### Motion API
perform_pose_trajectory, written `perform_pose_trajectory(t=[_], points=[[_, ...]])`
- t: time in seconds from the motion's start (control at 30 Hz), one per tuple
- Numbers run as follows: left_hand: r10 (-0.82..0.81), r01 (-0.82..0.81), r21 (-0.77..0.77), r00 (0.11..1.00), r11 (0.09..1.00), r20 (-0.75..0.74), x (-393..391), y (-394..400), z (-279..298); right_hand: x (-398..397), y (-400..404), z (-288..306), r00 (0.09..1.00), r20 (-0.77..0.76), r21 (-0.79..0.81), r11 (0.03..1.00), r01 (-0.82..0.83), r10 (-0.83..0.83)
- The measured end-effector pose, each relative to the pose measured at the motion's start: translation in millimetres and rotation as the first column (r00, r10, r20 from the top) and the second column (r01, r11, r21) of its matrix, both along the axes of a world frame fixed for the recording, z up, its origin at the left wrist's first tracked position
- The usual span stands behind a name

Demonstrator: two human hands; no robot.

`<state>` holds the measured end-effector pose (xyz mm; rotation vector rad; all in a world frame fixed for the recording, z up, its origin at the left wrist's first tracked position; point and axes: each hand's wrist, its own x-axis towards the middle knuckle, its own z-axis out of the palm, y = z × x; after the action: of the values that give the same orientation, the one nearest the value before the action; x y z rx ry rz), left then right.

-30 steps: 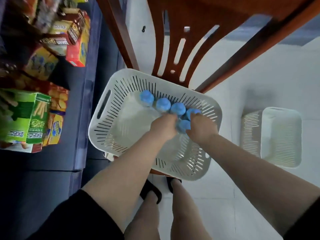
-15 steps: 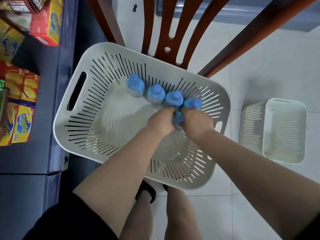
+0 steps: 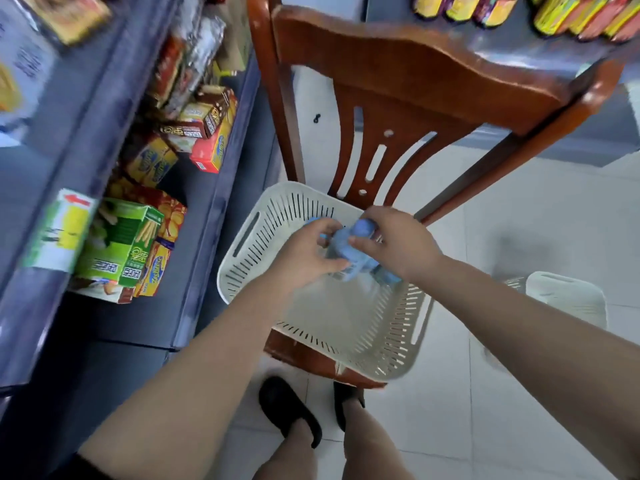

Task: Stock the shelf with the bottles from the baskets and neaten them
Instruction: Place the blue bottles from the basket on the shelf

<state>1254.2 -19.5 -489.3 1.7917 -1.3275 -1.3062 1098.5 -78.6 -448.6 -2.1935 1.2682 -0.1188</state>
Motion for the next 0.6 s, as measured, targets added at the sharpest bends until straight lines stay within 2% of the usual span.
perform_pose_trajectory(t=[0.1, 0.27, 0.6], points=[[0.101, -0.103, -0.125, 0.995, 0.987, -0.02, 17.3, 3.4, 55.6, 18.0, -2.7, 58.0, 0.988, 0.156, -0.039, 0.999, -0.007, 0.013], [0.221, -0.215, -0.336, 0.975, 0.917, -0.019, 41.0, 17.4, 153.9, 53.3, -5.3, 157.1, 0.946, 0.297, -0.16, 0.984, -0.081, 0.127], [0.438, -0.337, -0.628, 0.899, 0.701, 0.006, 102.6, 100.4, 342.8, 142.9, 41.0, 347.7, 0.74, 0.531, -0.314, 0.907, -0.281, 0.413]])
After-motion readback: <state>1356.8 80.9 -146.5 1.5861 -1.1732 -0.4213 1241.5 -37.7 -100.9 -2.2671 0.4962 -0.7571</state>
